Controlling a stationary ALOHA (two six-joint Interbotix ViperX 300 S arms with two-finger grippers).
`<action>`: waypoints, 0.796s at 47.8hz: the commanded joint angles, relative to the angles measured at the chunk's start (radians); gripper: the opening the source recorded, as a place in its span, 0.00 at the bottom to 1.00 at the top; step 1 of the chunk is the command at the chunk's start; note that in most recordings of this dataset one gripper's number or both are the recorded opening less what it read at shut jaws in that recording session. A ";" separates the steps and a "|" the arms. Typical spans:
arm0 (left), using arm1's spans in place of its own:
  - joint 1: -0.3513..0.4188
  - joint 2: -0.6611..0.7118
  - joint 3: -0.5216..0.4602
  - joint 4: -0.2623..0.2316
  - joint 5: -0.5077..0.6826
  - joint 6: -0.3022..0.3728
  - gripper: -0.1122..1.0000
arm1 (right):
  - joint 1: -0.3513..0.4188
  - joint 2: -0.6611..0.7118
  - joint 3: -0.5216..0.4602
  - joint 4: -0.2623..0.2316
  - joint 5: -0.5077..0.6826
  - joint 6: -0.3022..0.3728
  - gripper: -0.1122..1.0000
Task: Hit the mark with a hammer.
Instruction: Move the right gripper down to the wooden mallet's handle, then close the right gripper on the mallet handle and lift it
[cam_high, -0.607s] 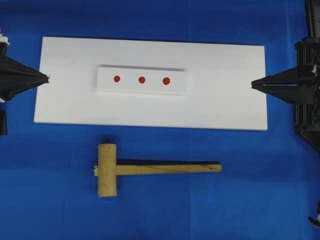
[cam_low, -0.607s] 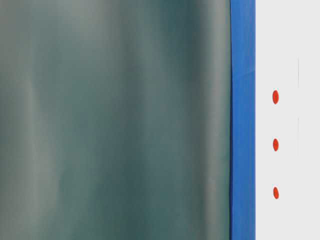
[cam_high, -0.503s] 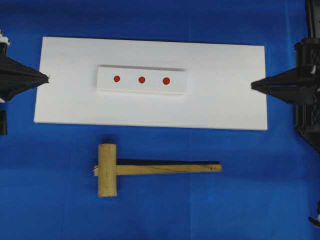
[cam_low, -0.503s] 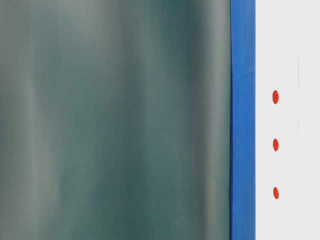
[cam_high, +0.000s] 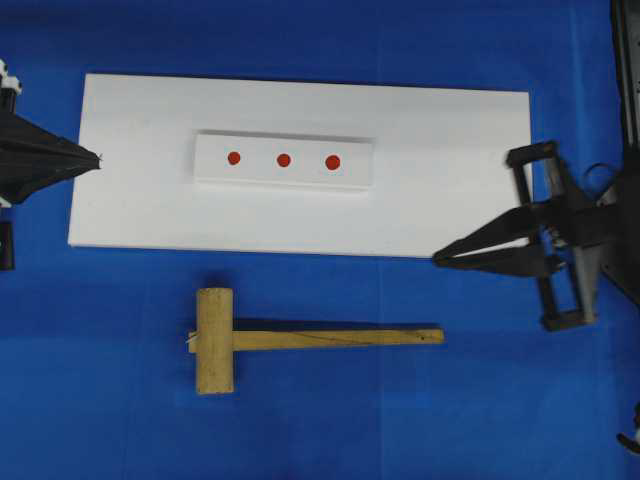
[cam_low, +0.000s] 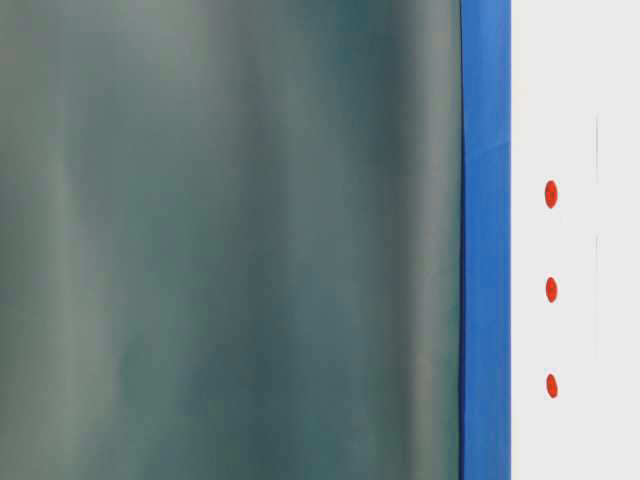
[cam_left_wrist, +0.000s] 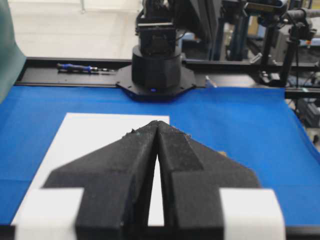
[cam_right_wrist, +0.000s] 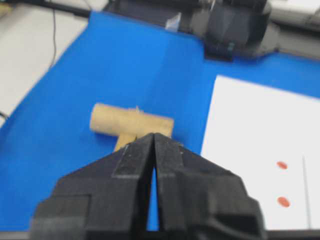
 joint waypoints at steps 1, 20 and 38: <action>-0.003 0.008 -0.017 -0.002 -0.003 0.000 0.10 | 0.003 0.084 -0.057 0.003 -0.003 0.023 0.18; -0.003 0.008 -0.003 -0.002 0.000 -0.002 0.10 | 0.029 0.520 -0.195 0.074 -0.156 0.127 0.90; -0.003 0.009 0.005 -0.002 0.000 0.000 0.10 | 0.091 0.808 -0.302 0.224 -0.319 0.127 0.91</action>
